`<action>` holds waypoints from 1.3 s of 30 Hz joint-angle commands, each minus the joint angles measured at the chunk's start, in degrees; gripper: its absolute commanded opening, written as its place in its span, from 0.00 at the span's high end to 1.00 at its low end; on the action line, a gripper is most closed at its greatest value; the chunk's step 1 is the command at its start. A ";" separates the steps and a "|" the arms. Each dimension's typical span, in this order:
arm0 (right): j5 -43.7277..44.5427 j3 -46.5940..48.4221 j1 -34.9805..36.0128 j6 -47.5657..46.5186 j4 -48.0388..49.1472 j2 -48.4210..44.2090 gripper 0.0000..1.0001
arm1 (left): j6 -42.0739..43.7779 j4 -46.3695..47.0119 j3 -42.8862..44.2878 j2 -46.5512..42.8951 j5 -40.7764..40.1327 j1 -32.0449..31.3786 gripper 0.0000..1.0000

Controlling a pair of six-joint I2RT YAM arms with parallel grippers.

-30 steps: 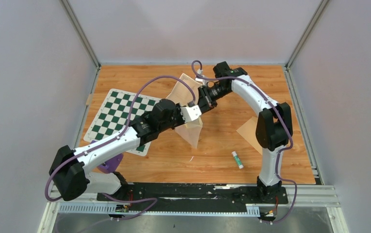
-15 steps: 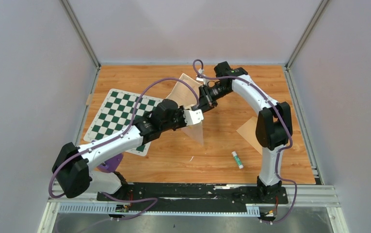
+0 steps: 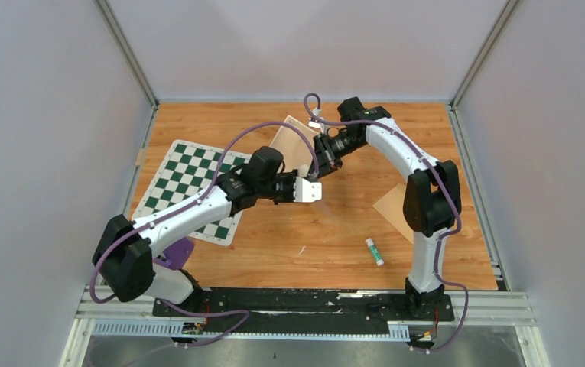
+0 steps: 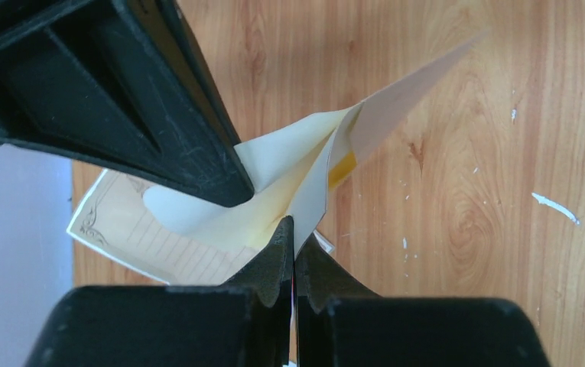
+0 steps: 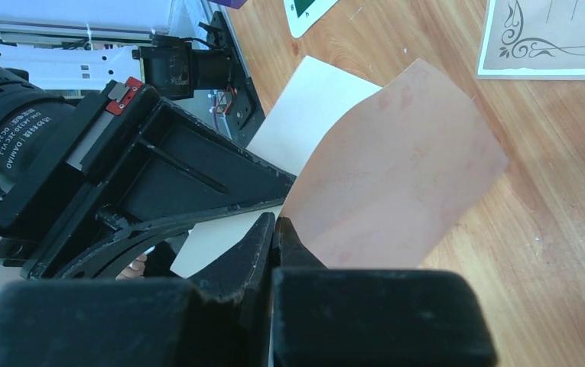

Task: Place the letter into the envelope and seal it
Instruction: Place the letter in the envelope.

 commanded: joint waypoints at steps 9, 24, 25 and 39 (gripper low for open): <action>-4.08 0.85 -0.44 -13.58 -5.54 -2.62 1.00 | 18.12 -6.59 5.51 1.63 8.92 1.52 1.00; -2.03 2.71 0.09 -20.57 -8.67 -2.68 1.00 | 31.34 -12.96 10.77 4.18 9.40 1.88 0.92; -2.06 2.58 0.16 -20.57 -8.63 -2.79 1.00 | 31.48 -13.47 10.88 4.28 9.61 1.93 0.91; -2.09 1.27 0.70 -20.54 -8.27 -4.55 1.00 | 34.90 -25.03 17.14 11.06 14.26 1.95 0.96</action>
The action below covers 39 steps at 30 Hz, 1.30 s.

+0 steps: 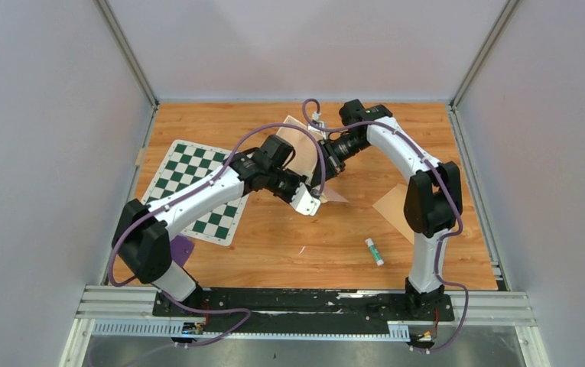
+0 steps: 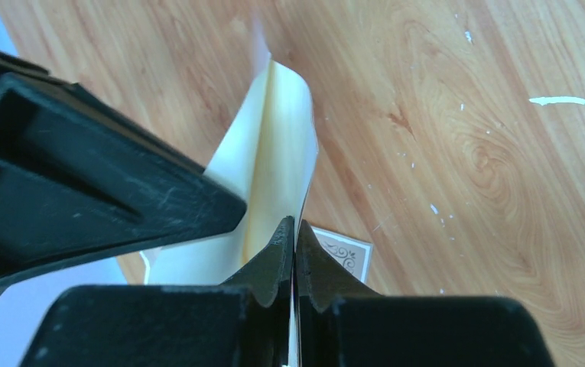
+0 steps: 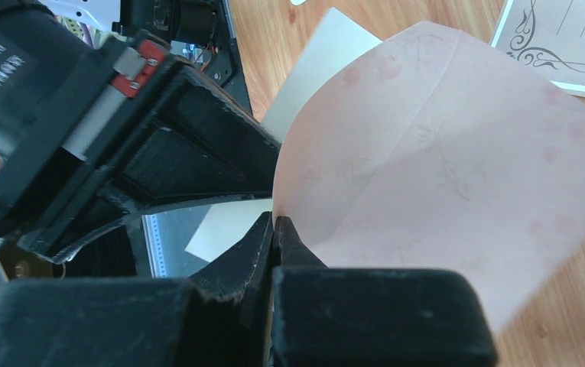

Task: Place the letter into the envelope and seal it
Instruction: Place the letter in the envelope.

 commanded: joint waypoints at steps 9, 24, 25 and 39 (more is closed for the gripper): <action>-1.09 0.22 0.47 -1.88 0.63 -4.02 1.00 | 3.12 -5.34 5.73 3.23 -2.82 -0.13 1.00; 0.71 0.91 0.46 -0.54 0.42 -1.59 1.00 | 2.42 6.00 2.14 -0.98 -8.13 -0.85 1.00; 0.37 1.08 0.50 -0.54 0.45 -1.58 1.00 | 3.20 6.45 1.86 -1.05 -7.67 -0.88 1.00; -1.39 1.30 0.39 -0.26 0.05 -2.00 1.00 | -0.49 5.44 3.83 4.61 -6.02 -1.62 0.99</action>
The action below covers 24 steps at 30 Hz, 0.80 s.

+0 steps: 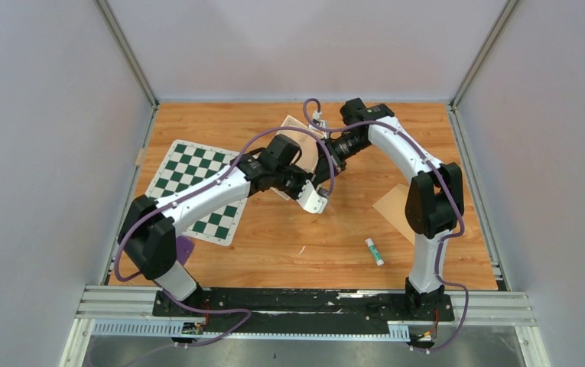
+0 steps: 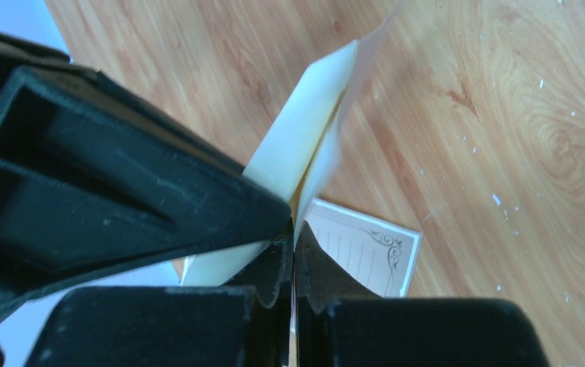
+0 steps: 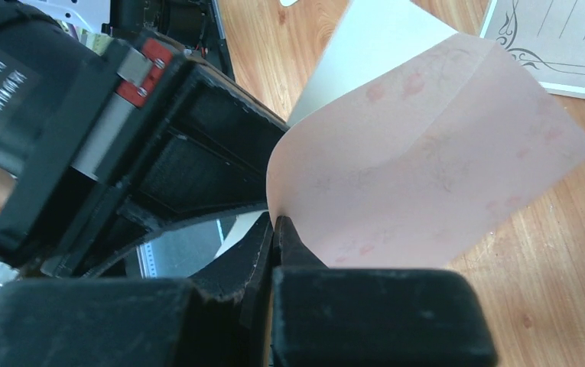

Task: Place the letter into the envelope and seal it
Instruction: Place the letter in the envelope.

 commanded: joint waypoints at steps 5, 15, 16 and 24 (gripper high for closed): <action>-3.55 1.17 -0.38 0.15 -0.46 -1.25 1.00 | -6.61 -2.24 5.21 3.81 1.34 -0.51 0.99; -2.93 2.02 -0.55 -2.55 -2.06 -1.13 1.00 | -12.41 4.60 3.10 -3.26 -0.31 -0.29 0.54; -2.74 1.96 -0.63 -3.13 -2.32 -1.24 1.00 | -12.62 2.06 3.68 -3.95 -0.06 -0.10 0.46; -1.72 3.24 -0.57 -17.86 -7.46 -0.62 1.00 | -23.10 -10.03 9.44 -16.33 5.35 4.26 0.28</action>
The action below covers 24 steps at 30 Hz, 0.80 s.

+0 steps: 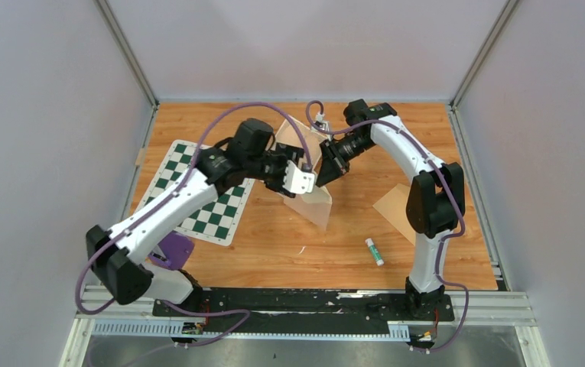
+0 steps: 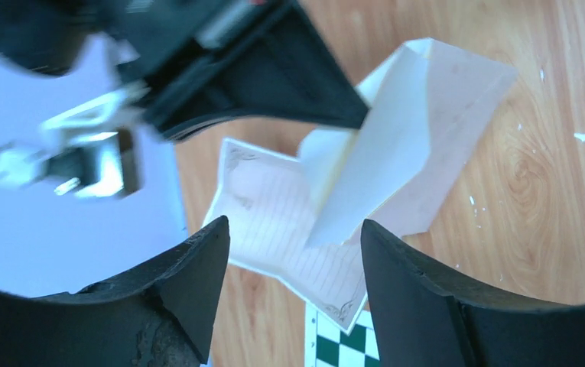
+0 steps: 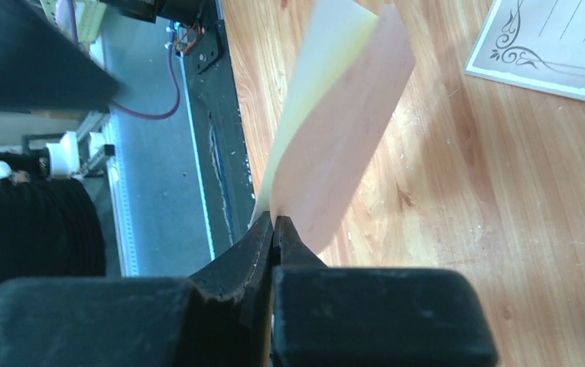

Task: Place the letter into the envelope and seal it
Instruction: Place the letter in the envelope.

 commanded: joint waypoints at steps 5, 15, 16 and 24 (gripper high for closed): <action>2.48 7.01 2.24 -20.41 -5.69 -0.94 1.00 | -28.00 -10.11 13.77 -7.10 9.65 9.39 0.26; 8.50 7.19 8.42 -31.46 -5.33 -5.68 1.00 | -51.93 0.05 11.34 -1.14 34.70 22.89 0.43; 8.19 6.94 8.45 -33.11 -5.30 -6.37 1.00 | -50.61 -2.31 11.42 -0.42 36.09 23.17 0.43; 9.68 9.46 10.37 -35.53 -3.51 -5.87 1.00 | -34.83 -25.89 19.84 9.61 45.43 23.30 0.44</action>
